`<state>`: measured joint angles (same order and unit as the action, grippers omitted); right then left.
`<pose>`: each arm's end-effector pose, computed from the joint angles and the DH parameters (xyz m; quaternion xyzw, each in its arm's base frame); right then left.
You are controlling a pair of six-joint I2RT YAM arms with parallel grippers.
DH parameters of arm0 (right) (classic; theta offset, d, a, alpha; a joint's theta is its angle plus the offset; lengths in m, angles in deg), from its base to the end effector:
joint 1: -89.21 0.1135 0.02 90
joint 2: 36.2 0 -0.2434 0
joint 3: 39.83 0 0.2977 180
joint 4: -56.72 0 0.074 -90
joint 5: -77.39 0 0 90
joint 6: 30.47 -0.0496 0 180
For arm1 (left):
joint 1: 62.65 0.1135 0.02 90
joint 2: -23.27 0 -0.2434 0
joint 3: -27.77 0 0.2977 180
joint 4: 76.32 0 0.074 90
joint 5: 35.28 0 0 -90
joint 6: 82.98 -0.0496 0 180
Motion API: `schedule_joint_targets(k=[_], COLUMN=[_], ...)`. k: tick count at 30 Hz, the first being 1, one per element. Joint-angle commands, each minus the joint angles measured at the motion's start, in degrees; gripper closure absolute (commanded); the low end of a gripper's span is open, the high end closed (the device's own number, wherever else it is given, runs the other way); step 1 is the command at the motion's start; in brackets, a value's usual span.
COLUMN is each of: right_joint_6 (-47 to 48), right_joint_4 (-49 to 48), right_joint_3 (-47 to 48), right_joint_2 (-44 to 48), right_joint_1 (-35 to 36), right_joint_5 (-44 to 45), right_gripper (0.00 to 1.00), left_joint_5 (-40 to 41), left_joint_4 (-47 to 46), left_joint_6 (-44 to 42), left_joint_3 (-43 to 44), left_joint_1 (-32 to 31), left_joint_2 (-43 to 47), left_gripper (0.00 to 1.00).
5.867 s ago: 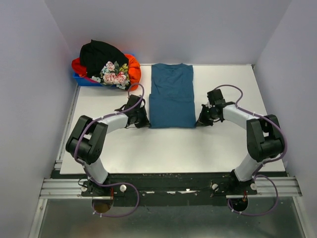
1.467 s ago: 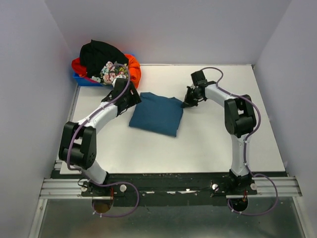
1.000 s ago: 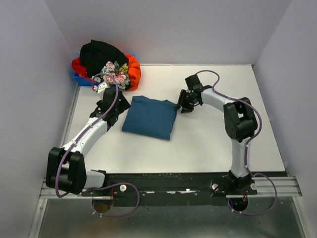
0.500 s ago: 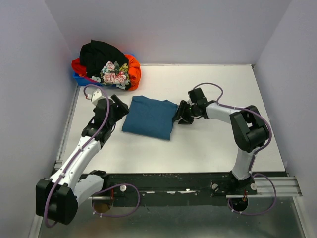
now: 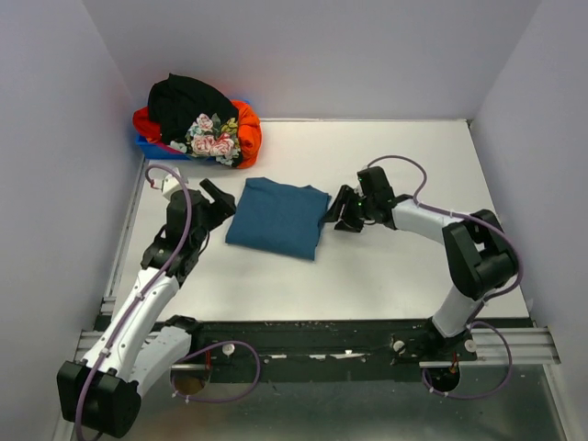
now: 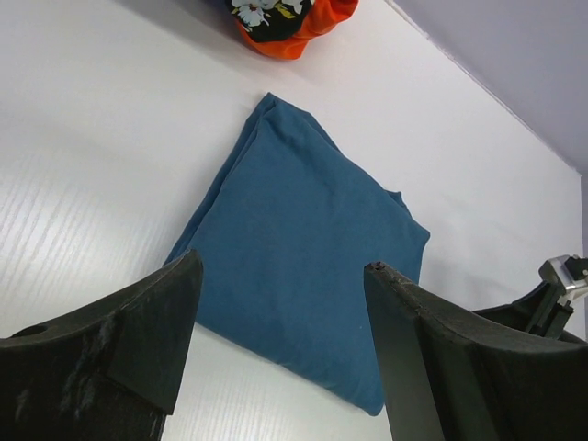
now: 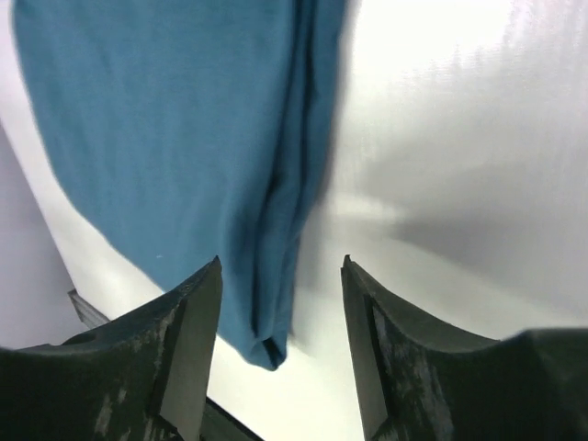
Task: Fold and stack the t-shirts
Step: Put the neatly folded tshirt into the corner of the board with the right arm
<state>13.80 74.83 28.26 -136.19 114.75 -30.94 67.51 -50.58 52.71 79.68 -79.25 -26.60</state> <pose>0.3477 0.1834 0.1031 0.1090 0.9229 0.3183 0.1872 0.2645 -0.0674 0.2610 -0.2679 0.7901 -0.2013 0.5133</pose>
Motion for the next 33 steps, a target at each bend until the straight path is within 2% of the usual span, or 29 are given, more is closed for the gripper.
schedule_joint_targets(k=[1, 4, 10, 16, 19, 23, 29, 33], right_joint_6=[0.4, 0.3, -0.8, -0.8, -0.8, -0.2, -2.1, -4.2], right_joint_4=[-4.1, -4.7, -2.9, -2.8, -2.0, -0.1, 0.5, 0.8], right_joint_3=[-0.4, 0.4, 2.2, 3.6, 4.5, 7.3, 15.0, 23.7], right_joint_2=[1.6, 0.1, -4.2, -8.0, -9.2, -11.0, -16.6, -22.2], right_joint_1=[0.6, 1.2, 1.4, 2.0, 2.4, 4.0, 8.6, 12.2], right_joint_5=[-1.1, -2.1, -1.3, -2.0, -1.3, -0.5, 0.0, 0.7], right_gripper=[0.31, 0.28, 0.45, 0.52, 0.65, 0.77, 0.80, 0.80], left_joint_5=[-1.0, -1.5, -2.0, -2.0, -1.8, -1.5, 0.5, 1.6], left_joint_4=[1.5, 2.0, 2.3, 3.5, 4.3, 5.7, 8.4, 11.7], left_joint_6=[0.3, 0.1, -0.2, -0.4, -0.8, -1.1, -1.3, -1.7], left_joint_3=[-0.8, -0.5, -0.1, 0.9, 1.7, 2.4, 3.7, 5.7], left_joint_1=[-0.2, -0.3, -0.3, -0.3, -0.3, -0.3, -0.2, -0.2], left_joint_2=[2.0, 1.8, 1.9, 2.7, 3.1, 3.9, 3.5, 3.5], left_gripper=[0.16, 0.16, 0.16, 0.16, 0.16, 0.16, 0.15, 0.16])
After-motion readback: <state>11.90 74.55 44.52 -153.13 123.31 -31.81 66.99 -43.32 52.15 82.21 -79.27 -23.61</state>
